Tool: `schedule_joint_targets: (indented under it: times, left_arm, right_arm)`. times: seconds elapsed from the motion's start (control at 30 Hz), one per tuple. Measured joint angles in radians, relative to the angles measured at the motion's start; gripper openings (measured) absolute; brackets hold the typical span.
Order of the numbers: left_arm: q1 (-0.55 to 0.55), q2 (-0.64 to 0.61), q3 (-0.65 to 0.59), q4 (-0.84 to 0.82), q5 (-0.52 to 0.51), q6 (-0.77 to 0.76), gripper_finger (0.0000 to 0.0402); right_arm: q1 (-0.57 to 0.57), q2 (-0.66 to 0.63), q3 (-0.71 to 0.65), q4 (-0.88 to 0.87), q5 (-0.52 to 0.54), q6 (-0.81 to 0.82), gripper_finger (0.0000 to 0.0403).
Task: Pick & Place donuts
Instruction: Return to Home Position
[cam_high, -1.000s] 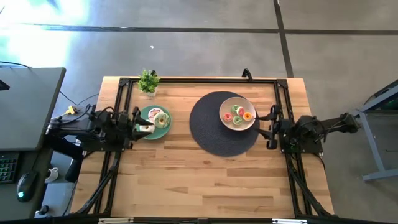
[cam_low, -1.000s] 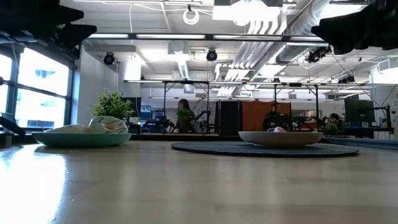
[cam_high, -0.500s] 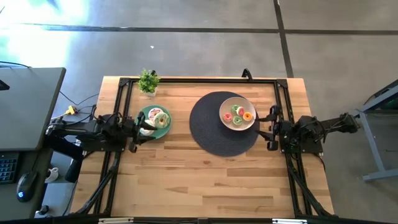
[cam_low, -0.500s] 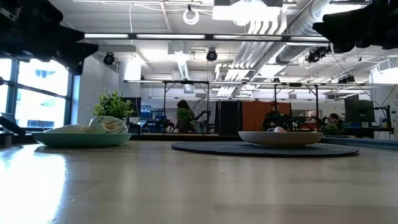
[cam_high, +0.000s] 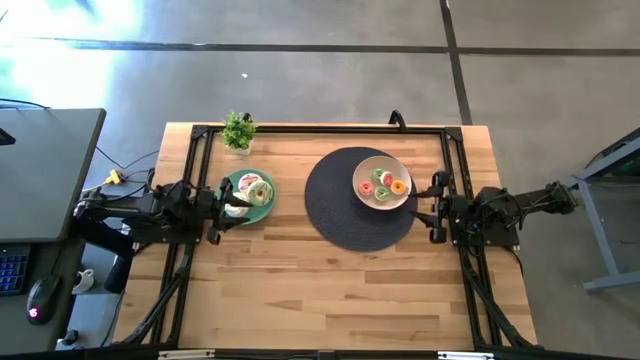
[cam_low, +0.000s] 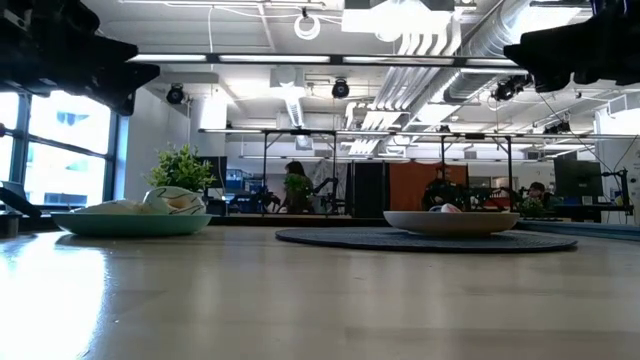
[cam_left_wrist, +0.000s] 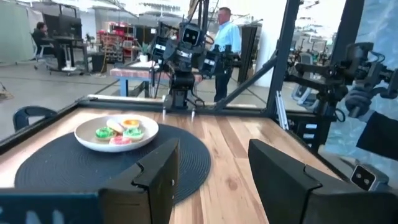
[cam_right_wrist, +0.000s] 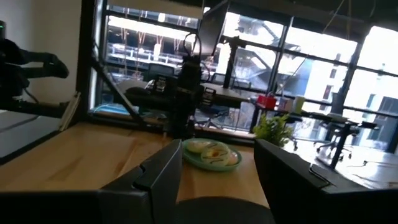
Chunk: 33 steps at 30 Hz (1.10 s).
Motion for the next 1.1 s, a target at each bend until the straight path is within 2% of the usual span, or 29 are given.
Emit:
schedule_joint_targets:
  times: [0.13,0.4,0.47,0.7,1.1]
  left_arm:
    - [0.000,0.000,-0.001,-0.021,-0.007,0.000,0.0190]
    - [0.000,0.001,-0.001,-0.025,-0.010,0.000,0.0190]
    - [0.000,0.001,-0.002,-0.025,-0.010,0.000,0.0190]
    - [0.000,0.001,-0.002,-0.025,-0.012,0.000,0.0190]
    - [0.000,0.001,-0.003,-0.025,-0.013,0.000,0.0190]
  right_arm:
    - [0.000,0.000,0.000,-0.025,-0.040,0.035,0.0197]
    - [-0.002,0.002,-0.038,-0.002,-0.019,-0.008,0.0197]
    - [-0.002,0.004,-0.038,0.008,0.007,0.000,0.0197]
    - [-0.002,0.004,-0.038,0.019,0.205,0.052,0.0197]
    - [-0.002,0.004,-0.039,0.019,0.235,0.064,0.0198]
